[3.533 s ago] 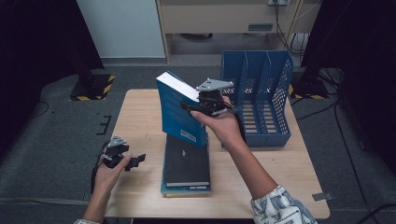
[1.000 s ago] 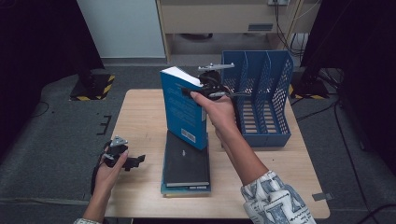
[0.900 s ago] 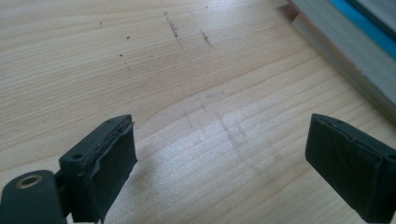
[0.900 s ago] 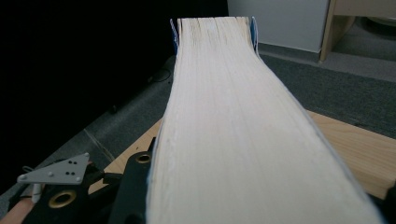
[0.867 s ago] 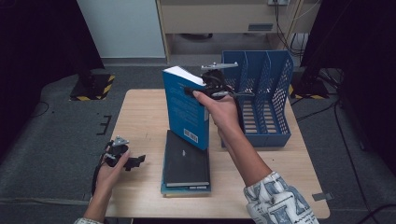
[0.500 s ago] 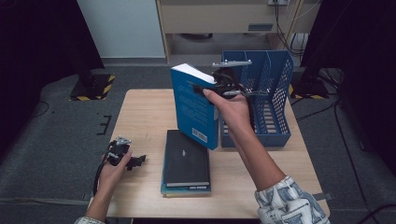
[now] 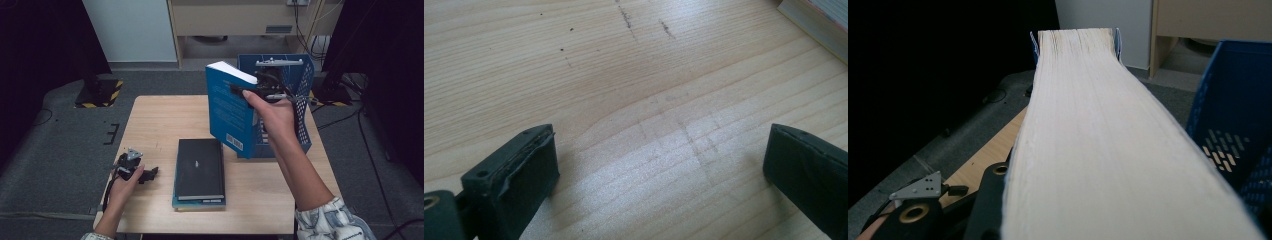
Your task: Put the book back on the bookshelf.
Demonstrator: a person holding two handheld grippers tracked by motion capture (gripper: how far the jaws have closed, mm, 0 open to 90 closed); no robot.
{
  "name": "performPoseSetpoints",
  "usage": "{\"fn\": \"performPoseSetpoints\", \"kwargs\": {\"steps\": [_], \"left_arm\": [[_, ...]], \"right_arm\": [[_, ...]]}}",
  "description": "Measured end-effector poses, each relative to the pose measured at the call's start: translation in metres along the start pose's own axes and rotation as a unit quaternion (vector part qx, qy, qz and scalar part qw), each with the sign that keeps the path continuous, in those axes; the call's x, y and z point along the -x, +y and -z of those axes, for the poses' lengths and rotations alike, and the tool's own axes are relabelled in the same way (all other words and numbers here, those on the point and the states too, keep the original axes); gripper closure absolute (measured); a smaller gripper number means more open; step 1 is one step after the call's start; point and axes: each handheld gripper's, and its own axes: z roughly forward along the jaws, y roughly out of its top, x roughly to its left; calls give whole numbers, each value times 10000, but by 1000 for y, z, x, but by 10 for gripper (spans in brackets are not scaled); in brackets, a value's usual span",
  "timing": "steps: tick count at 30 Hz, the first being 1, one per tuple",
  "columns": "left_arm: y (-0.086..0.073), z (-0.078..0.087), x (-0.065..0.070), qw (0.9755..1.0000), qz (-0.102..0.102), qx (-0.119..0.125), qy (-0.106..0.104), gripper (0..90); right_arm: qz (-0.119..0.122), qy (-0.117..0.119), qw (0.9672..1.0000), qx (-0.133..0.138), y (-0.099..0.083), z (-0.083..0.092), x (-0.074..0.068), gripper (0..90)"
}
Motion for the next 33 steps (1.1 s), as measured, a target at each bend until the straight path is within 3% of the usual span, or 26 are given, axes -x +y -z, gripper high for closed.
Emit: {"fn": "performPoseSetpoints", "kwargs": {"steps": [20,27,33], "left_arm": [[0,0,1,10000,-7,7,-11,0],[0,0,1,10000,14,-2,-13,0],[0,-1,1,10000,39,-1,-3,0]], "right_arm": [[-182,-452,9987,165,1,38,37,601],[-378,-638,9970,231,1,40,56,600],[-432,-903,9948,181,0,28,70,598]]}}
